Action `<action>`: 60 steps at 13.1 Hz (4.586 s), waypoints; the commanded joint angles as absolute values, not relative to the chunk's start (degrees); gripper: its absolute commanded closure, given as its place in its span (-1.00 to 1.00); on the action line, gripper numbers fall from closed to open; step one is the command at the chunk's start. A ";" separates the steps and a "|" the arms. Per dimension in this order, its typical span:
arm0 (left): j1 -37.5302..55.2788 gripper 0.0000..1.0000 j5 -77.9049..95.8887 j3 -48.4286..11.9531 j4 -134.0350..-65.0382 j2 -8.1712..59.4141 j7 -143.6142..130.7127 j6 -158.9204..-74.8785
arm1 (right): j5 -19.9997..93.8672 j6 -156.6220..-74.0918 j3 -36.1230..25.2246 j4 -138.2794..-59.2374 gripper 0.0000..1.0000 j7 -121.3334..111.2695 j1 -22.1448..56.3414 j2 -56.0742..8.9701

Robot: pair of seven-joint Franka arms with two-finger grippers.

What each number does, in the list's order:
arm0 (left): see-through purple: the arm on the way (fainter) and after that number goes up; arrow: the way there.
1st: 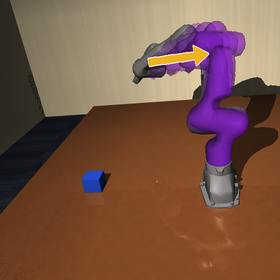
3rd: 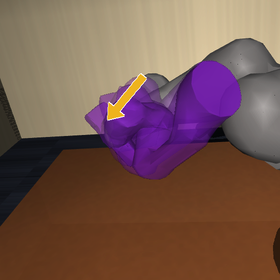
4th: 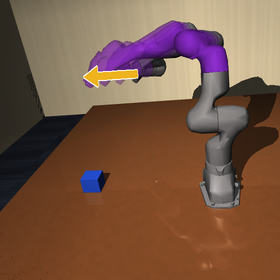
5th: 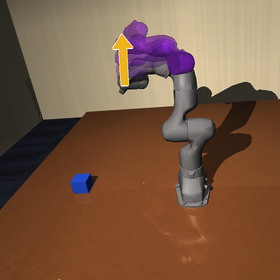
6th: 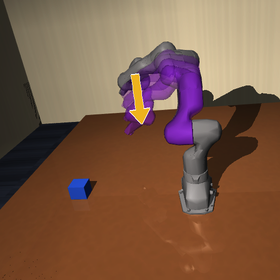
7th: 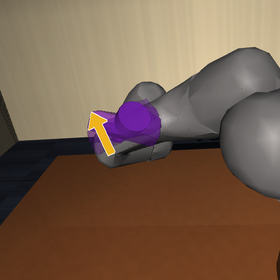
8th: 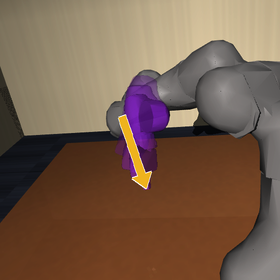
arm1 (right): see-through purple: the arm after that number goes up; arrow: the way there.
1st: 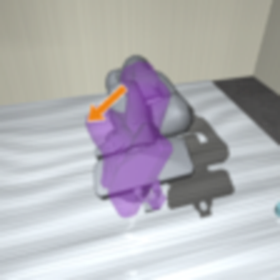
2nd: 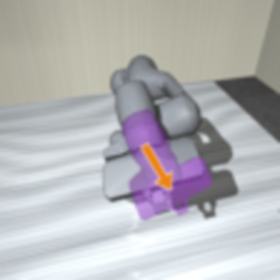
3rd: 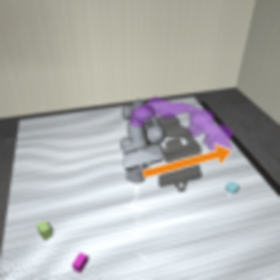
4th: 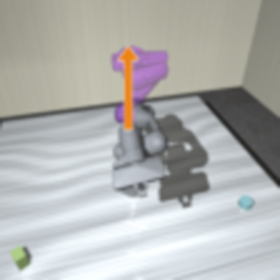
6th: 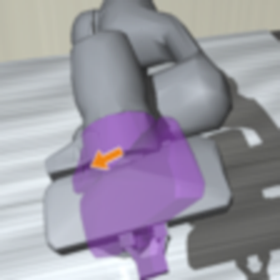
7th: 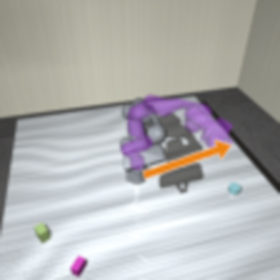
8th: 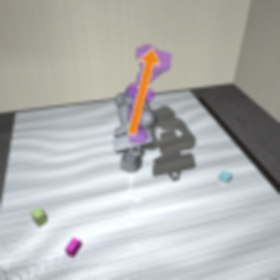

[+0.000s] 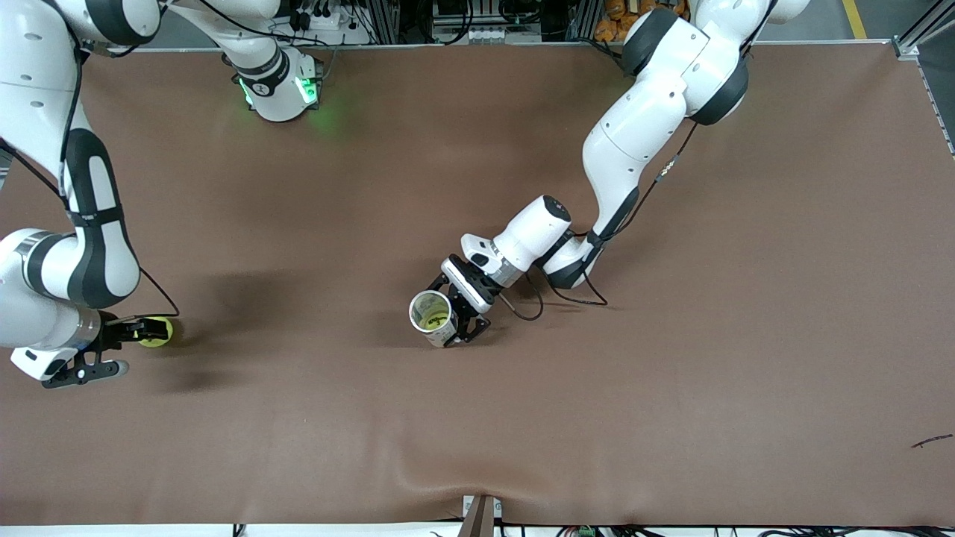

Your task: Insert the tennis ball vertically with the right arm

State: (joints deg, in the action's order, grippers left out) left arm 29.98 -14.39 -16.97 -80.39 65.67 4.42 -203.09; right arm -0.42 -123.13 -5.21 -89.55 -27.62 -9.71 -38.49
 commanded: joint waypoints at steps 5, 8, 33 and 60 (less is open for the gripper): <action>30.15 -0.63 -13.89 -16.96 -79.80 65.83 3.87 -203.73 | -2.20 -124.01 -4.04 -90.79 -1.00 -32.52 -12.39 -41.48; 30.15 -0.63 -13.89 -16.96 -79.80 65.83 3.87 -203.64 | -2.11 -124.71 -3.96 -90.79 -1.00 -32.87 -12.83 -42.19; 30.15 -0.63 -13.97 -16.96 -79.80 65.83 3.87 -203.64 | 19.60 -111.34 -2.20 -79.90 0.44 43.81 23.45 -28.47; 29.45 -1.00 -14.33 -16.96 -83.92 64.78 3.69 -203.64 | 13.27 -107.32 -2.81 -88.83 -1.00 10.08 10.57 -16.64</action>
